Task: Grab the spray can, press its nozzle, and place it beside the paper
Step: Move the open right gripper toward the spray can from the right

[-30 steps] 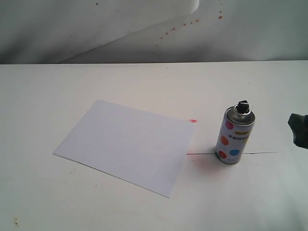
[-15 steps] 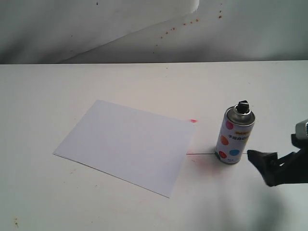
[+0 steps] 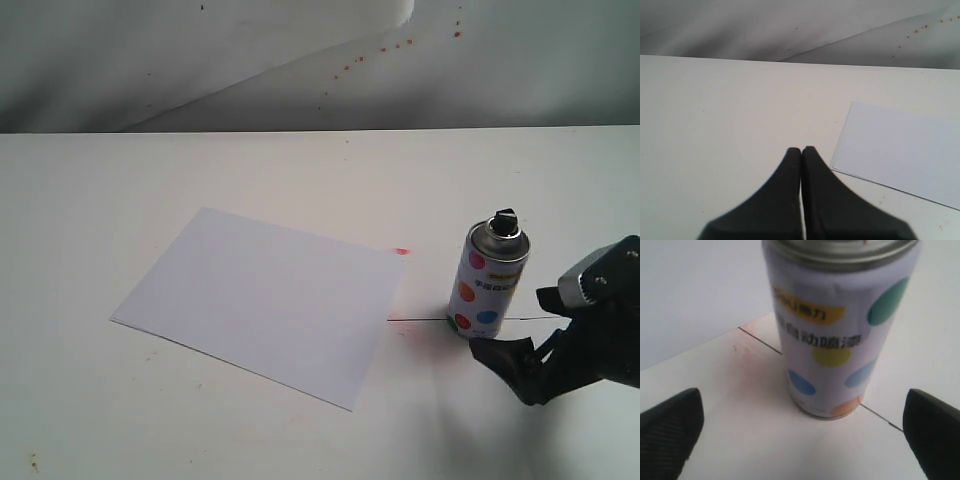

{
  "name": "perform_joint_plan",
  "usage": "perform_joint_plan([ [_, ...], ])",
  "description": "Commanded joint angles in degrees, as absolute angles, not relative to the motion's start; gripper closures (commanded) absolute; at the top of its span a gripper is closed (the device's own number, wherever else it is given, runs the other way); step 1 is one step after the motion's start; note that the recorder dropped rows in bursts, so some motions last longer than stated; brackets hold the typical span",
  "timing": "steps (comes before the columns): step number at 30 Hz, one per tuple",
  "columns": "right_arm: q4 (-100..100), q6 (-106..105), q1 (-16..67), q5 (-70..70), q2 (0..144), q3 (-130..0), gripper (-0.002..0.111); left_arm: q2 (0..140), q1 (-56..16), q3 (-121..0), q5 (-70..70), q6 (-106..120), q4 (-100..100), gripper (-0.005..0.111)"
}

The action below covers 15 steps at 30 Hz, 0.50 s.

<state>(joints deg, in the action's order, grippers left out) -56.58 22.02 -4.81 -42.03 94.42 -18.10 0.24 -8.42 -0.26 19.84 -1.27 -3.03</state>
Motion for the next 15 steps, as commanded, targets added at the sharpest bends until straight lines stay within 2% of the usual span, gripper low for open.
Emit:
perform_joint_plan([
  [1, -57.6, 21.2, -8.1, -44.5, 94.9, -19.5, 0.003, 0.0, -8.3, 0.0, 19.6, -1.2, -3.5, 0.107],
  [9, -57.6, 19.5, -14.0, -55.5, 95.6, -19.5, 0.003, 0.0, -8.3, 0.0, 19.6, -1.2, -3.5, 0.107],
  [15, -58.4, 18.1, -14.2, -59.4, 100.4, -19.5, 0.003, 0.0, -8.3, 0.0, 19.6, -1.2, -3.5, 0.107],
])
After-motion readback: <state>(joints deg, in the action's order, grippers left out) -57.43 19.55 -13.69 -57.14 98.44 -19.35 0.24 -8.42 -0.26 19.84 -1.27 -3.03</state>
